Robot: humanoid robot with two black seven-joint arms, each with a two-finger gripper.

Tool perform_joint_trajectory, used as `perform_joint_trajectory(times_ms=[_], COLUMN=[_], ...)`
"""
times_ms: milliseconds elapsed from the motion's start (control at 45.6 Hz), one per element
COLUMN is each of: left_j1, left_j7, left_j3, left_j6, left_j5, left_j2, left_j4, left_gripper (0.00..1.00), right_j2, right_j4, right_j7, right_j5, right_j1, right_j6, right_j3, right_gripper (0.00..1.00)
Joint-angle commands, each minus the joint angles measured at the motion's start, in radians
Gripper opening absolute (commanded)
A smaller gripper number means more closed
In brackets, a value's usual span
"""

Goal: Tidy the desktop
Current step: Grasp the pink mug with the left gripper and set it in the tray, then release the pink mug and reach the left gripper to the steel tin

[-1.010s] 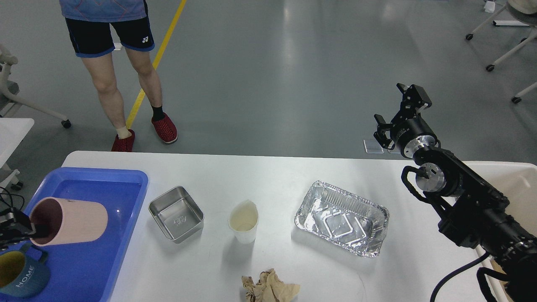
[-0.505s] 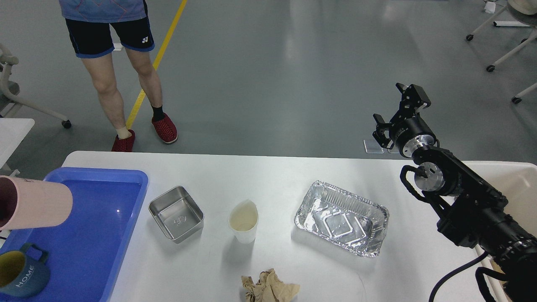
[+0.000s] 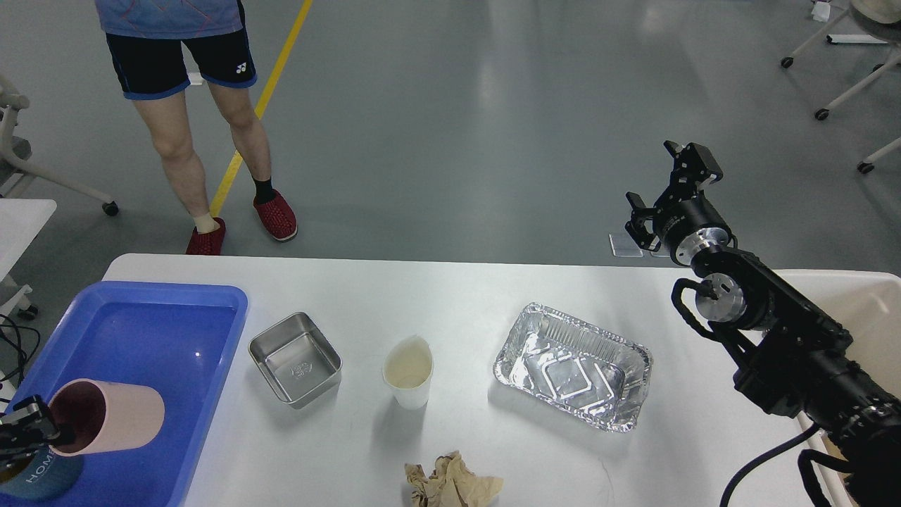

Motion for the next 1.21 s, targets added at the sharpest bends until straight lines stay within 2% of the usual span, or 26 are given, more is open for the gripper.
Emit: perform_joint_trajectory(times_ms=[0, 373, 571, 658, 746, 878, 1031, 1185], left_j1=[0.051, 0.134, 0.134, 0.134, 0.134, 0.134, 0.134, 0.128], left_j7=[0.000, -0.001, 0.002, 0.000, 0.002, 0.002, -0.001, -0.003], left_j3=[0.009, 0.007, 0.007, 0.007, 0.007, 0.007, 0.007, 0.002], left_j6=[0.030, 0.081, 0.082, 0.082, 0.087, 0.101, 0.097, 0.090], left_j5=[-0.001, -0.004, -0.006, -0.012, -0.012, -0.012, -0.011, -0.012], left_j2=[-0.050, -0.180, -0.190, -0.190, -0.190, -0.191, -0.187, -0.174], left_j4=[0.046, 0.156, 0.164, 0.164, 0.164, 0.164, 0.162, 0.150], left_gripper=[0.03, 0.03, 0.06, 0.13, 0.34, 0.47, 0.57, 0.59], right_j2=[0.000, -0.002, -0.002, 0.000, 0.001, 0.001, 0.001, 0.003], right_j4=[0.000, -0.002, -0.002, -0.002, -0.002, -0.002, -0.002, -0.002], right_j7=[0.002, 0.002, 0.002, 0.002, 0.002, 0.002, 0.002, 0.002], right_j5=[0.000, -0.002, -0.002, -0.002, -0.002, -0.002, -0.002, -0.002], right_j1=[-0.005, -0.007, -0.010, -0.010, -0.010, -0.010, -0.010, -0.010], right_j6=[0.001, 0.001, 0.003, 0.003, 0.003, 0.003, 0.001, 0.003], right_j3=[0.000, 0.000, 0.000, 0.000, 0.000, 0.000, 0.000, -0.001], right_gripper=[1.00, 1.00, 1.00, 1.00, 1.00, 1.00, 1.00, 1.00])
